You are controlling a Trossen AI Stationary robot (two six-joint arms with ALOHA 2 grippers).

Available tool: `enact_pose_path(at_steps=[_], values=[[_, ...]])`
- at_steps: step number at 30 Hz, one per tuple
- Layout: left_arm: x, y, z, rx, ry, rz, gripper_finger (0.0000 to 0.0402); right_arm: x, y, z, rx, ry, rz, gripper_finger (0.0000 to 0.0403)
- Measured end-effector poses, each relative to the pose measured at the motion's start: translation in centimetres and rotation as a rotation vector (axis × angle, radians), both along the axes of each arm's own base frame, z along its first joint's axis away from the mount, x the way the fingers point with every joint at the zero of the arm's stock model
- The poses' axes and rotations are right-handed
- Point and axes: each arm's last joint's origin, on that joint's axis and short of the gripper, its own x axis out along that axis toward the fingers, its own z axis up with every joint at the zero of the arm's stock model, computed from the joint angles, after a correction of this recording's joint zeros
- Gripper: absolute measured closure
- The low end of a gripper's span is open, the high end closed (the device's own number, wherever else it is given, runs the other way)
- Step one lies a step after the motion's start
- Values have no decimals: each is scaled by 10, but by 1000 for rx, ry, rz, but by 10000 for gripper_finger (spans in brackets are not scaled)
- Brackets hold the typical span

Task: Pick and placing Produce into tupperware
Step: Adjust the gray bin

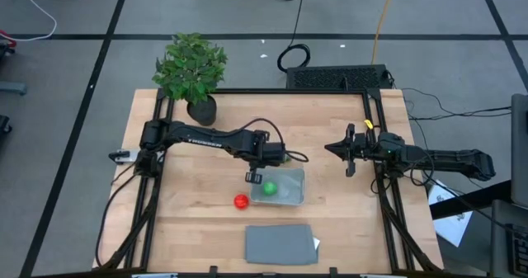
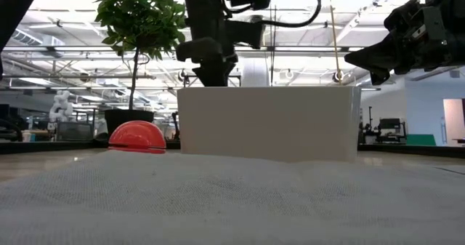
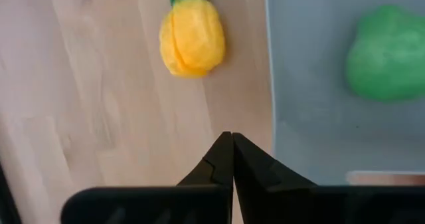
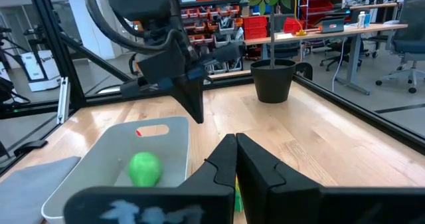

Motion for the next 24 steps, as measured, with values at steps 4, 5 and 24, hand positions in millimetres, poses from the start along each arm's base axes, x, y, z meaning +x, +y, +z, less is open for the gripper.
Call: enact_pose_path(at_steps=[4, 5, 24], values=[[-2, 0, -6, -21, 22, -3, 393, 0, 0, 0, 0, 0, 0, 403], [-3, 0, -7, -21, 25, -2, 393, 0, 0, 0, 0, 0, 0, 403], [-6, -4, -15, -53, 42, 17, 393, 0, 0, 0, -3, 0, 0, 403]])
